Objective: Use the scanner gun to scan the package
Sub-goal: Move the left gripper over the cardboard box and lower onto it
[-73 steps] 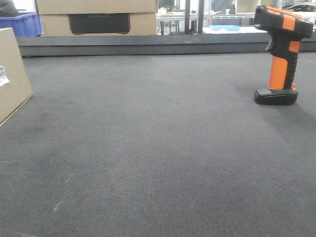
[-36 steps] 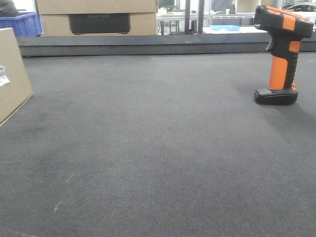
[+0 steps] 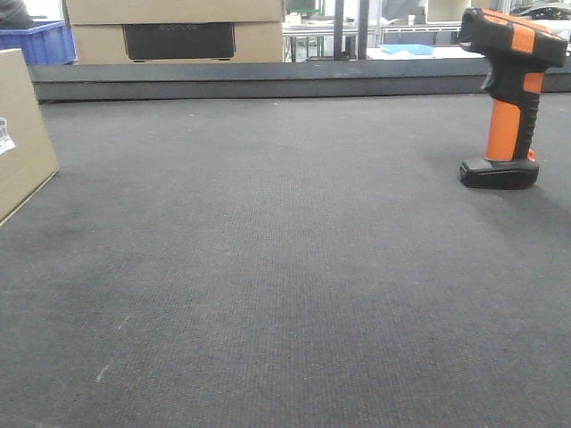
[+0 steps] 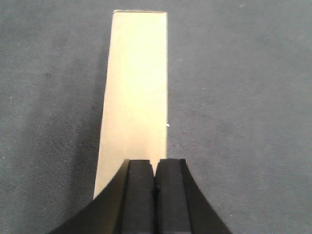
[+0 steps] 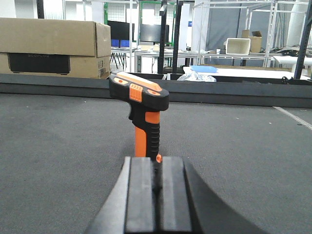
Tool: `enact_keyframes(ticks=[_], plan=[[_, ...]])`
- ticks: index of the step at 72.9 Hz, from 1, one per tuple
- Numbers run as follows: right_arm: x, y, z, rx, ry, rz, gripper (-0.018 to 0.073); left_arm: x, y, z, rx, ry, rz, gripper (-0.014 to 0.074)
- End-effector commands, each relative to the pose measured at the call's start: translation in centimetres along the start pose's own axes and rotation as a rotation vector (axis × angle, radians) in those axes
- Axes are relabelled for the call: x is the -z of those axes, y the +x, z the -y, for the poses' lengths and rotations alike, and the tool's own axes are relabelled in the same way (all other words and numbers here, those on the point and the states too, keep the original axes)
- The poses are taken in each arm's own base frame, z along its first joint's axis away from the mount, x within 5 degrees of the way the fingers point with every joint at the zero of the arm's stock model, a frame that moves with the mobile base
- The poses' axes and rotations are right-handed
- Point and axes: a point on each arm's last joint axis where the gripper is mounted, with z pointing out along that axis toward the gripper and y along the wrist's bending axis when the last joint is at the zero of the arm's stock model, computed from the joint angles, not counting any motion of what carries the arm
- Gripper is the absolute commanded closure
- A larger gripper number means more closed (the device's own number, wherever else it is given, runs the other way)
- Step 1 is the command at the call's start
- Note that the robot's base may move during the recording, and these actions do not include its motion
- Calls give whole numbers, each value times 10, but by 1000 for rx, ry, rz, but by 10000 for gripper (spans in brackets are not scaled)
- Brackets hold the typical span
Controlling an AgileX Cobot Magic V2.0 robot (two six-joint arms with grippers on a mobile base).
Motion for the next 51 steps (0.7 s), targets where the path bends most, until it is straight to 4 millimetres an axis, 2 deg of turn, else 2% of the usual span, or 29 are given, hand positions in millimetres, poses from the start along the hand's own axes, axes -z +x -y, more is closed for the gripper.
enact_keyframes(ticks=[1,5,10,15,18,24,26,37,51], plan=[[0,-2,0,6,1,22,727,-6,-2,2,1,-6,-18,695],[0,-2,0,6,1,22,727,-11,-1,2,-2,-11,-32,639],[0,-2,0,6,1,22,727,-16,-1,3,-3,-13,-42,512],[0,-2,0,6,1,22,727,-19,-1,3,-4,-14,-50,343],[0,-2,0,6,1,22,727,-20,-1,3,-4,-15,-52,190],[0,-2,0,6,1,22,727,-24,0,3,-3,-17,-60,-12],[0,-2,0,6,1,22,727,-25,0,1,7,-22,-66,-28],[0,-2,0,6,1,22,727,-42,5,-6,49,2,-159,73],[0,-2,0,6,1,22,727,-61,9,-5,21,-5,-206,74]])
